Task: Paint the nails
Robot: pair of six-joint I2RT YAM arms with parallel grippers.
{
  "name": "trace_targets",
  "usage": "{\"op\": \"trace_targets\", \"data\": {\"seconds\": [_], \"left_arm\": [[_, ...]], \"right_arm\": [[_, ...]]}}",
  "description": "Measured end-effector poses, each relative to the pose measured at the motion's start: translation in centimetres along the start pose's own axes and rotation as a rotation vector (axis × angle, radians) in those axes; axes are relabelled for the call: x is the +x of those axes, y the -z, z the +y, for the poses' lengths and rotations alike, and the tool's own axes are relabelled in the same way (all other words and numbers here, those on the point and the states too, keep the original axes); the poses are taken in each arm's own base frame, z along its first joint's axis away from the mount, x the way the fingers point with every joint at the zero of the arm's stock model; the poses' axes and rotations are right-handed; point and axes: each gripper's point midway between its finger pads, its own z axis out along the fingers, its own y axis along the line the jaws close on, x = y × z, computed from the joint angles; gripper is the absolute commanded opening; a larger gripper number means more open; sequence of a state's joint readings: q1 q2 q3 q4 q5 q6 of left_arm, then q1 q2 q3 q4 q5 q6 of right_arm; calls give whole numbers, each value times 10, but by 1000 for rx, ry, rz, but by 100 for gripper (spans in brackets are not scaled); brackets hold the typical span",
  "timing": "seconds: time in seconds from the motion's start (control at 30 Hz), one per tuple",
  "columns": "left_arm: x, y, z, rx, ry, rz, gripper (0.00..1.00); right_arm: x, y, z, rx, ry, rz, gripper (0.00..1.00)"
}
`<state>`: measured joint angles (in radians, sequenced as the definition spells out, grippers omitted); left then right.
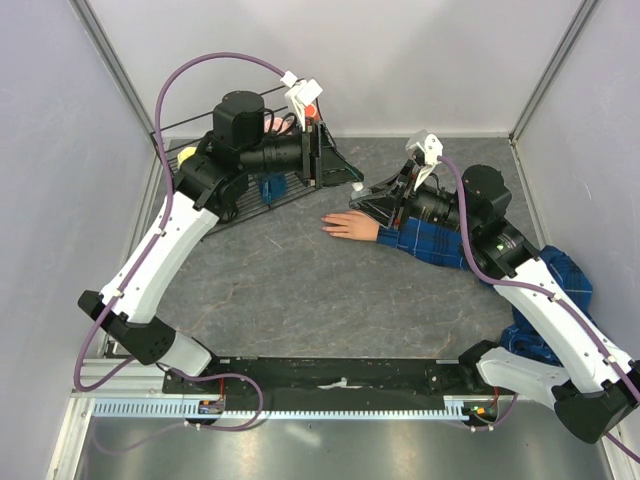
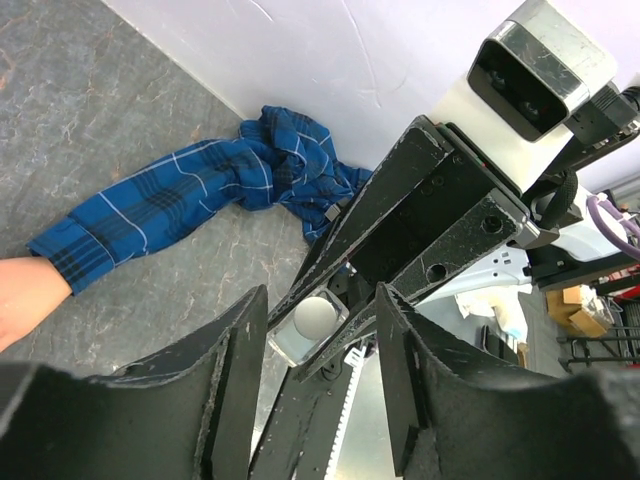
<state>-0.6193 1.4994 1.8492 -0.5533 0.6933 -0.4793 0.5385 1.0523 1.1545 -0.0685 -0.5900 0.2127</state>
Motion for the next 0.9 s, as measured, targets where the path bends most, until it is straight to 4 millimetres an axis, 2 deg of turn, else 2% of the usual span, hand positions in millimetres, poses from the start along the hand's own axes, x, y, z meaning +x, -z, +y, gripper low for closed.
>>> {"op": "trace_targets", "data": {"seconds": [0.63, 0.9], "left_arm": [[9, 0, 1, -12, -9, 32, 40], [3, 2, -3, -14, -27, 16, 19]], "right_arm": [[0, 0, 0, 0, 0, 0, 0], [1, -1, 0, -3, -2, 4, 0]]}}
